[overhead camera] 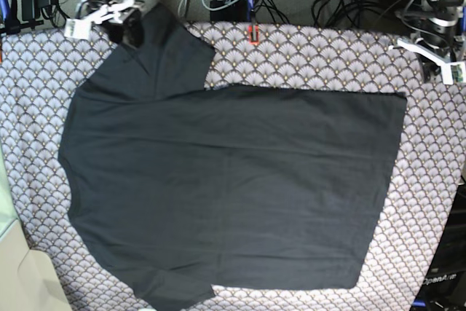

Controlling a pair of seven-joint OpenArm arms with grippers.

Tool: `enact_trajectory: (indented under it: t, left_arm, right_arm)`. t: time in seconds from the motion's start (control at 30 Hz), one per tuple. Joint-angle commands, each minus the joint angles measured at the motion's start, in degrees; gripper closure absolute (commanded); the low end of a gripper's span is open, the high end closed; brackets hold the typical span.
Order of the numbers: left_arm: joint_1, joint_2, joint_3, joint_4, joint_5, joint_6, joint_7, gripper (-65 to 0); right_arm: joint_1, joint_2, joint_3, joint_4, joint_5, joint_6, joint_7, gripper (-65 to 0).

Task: Fold the T-shirt properly
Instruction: 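Move both grippers down toward the collar edge of the grey T-shirt, then grasp the shirt's collar-side corners with the left and right grippers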

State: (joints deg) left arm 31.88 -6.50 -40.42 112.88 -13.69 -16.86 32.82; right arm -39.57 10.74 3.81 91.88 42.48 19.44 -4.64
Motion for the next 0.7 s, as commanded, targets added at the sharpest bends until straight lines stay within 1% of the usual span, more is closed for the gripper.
enact_trajectory:
  t: [0.0,0.13,0.27,0.33,0.53,0.67]
  left_arm:
    - [0.17,-0.49,-0.41,0.92,-0.33,0.20,-1.48,0.0]
    - [0.17,-0.49,-0.94,0.92,-0.33,0.20,-1.48,0.0]
    - [0.08,-0.49,-1.20,0.92,-0.33,0.20,-1.48,0.0]
    - [-0.36,-0.57,-1.20,0.83,-0.33,0.20,-1.48,0.0]
    - [-2.03,-0.57,-1.11,-0.31,-0.33,0.20,-1.48,0.0]
    - [-2.30,-0.57,-0.85,-1.54,-0.33,0.29,-1.48,0.0]
  right_arm:
    - [-0.74,0.29,-0.96,0.21,0.20,-0.41,-1.73,-33.6]
    - [-0.21,0.29,-3.24,0.21,0.20,-0.41,-1.73,-33.5]
    - [0.58,0.47,-3.24,0.21,0.20,-0.41,-1.73,-33.4]
    - [0.58,0.47,-3.07,0.21,0.20,-0.41,-1.73,-31.9]
    - [1.46,0.47,-3.24,0.21,0.20,-0.41,-1.73,-20.6]
    - [1.46,0.29,-2.89,0.21,0.20,-0.41,-1.73,-6.6]
